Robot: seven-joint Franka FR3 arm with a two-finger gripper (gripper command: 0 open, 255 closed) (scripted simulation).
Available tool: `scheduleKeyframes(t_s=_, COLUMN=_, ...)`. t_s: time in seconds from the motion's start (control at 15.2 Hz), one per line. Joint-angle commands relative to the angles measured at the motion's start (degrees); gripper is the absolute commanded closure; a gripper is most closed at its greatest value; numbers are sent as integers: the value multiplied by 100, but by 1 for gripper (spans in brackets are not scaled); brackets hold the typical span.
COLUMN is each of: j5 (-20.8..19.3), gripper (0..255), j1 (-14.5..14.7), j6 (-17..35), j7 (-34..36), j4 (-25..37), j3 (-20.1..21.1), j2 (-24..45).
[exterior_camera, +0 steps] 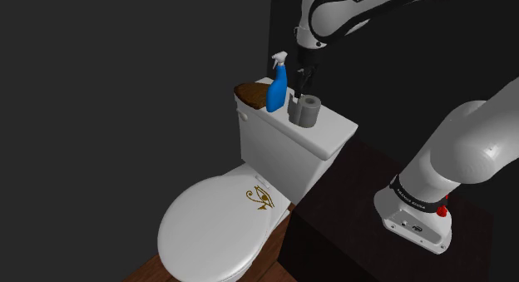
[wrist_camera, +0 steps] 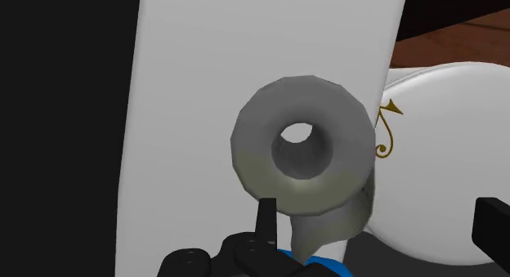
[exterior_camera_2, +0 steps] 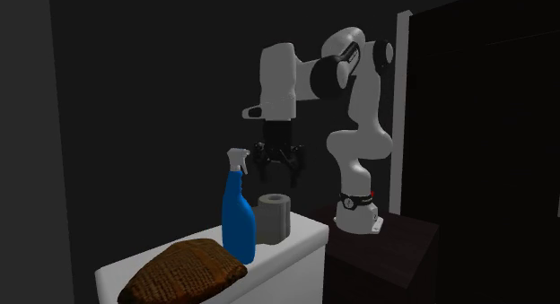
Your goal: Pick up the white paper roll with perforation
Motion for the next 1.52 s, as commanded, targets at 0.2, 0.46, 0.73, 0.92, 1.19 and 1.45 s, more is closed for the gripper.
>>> scheduleKeyframes(t_s=0.2, j5=166, gripper=0, j1=2, j6=604, j7=-66, j4=297, j3=-52, j2=926)
scheduleKeyframes(t_s=0.46, j5=167, gripper=0, j1=2, j6=930, j7=-69, j4=160, j3=-50, j2=1115)
scheduleKeyframes(t_s=0.73, j5=168, gripper=0, j1=3, j6=1222, j7=-72, j4=55, j3=-49, j2=1302)
scheduleKeyframes(t_s=0.92, j5=168, gripper=255, j1=5, j6=1230, j7=-67, j4=-3, j3=-47, j2=1251)
scheduleKeyframes(t_s=1.19, j5=171, gripper=255, j1=24, j6=1258, j7=-29, j4=25, j3=-25, j2=1307)
scheduleKeyframes(t_s=1.45, j5=168, gripper=255, j1=4, j6=1222, j7=-72, j4=55, j3=-50, j2=1302)
